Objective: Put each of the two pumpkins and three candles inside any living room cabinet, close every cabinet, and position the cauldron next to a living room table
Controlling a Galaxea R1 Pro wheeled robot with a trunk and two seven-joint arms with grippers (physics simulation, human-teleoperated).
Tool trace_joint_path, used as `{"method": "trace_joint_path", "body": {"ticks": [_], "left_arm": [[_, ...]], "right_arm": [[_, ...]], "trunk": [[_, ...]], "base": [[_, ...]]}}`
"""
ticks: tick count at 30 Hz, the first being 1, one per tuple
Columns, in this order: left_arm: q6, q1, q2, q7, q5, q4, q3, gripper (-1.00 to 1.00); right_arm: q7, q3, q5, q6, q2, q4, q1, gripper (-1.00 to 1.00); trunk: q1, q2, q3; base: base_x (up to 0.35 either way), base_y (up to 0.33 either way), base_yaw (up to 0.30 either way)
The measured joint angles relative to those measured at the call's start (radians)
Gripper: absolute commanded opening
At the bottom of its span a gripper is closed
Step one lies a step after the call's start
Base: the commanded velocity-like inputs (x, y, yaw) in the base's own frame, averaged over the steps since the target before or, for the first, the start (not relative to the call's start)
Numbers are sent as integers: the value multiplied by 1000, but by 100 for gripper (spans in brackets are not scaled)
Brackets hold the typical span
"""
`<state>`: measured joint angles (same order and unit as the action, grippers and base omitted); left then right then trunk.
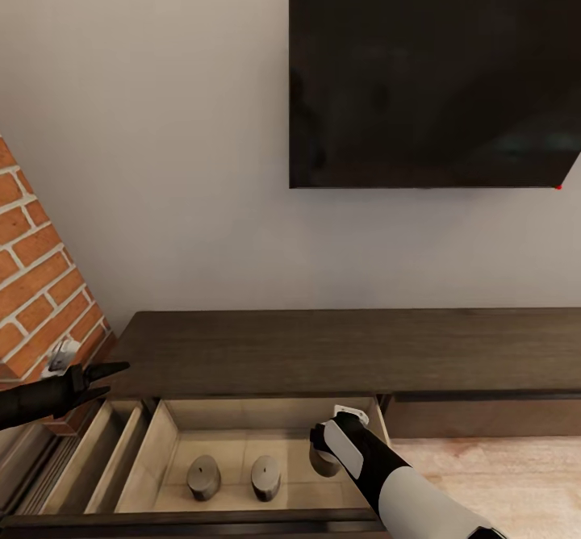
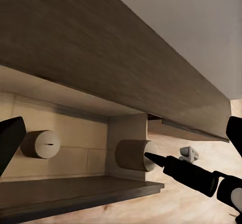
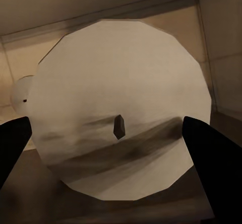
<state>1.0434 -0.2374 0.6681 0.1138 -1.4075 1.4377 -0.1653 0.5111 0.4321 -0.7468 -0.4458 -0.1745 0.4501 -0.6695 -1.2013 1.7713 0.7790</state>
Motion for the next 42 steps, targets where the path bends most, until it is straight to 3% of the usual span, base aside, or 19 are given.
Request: {"method": "trace_joint_path", "body": {"ticks": [12,17,21,33,42], "left_arm": [[0,1,0,0,-1,0,-5,100],[0,1,-1,1,-3,1,-61,100],[0,1,-1,1,-4,4,-82,100],[0,1,-1,2,-6,22,-76,100],[0,3,-2,2,-48,30,-76,100]], "right_arm": [[0,0,-1,0,0,0,0,-100],[-1,-1,-1,0,0,0,0,-100],[-2,-2,0,1,0,0,0,-100],[-1,-1,-1,42,0,-8,0,-100],[-1,-7,-4,55,0,-9,0,-100]], "trunk": [[0,0,0],[0,0,0],[-15,28,12],[-61,112,50],[-96,175,78]], "base": [[1,70,131],[0,1,9],[0,0,1],[0,0,0],[0,0,0]]}}
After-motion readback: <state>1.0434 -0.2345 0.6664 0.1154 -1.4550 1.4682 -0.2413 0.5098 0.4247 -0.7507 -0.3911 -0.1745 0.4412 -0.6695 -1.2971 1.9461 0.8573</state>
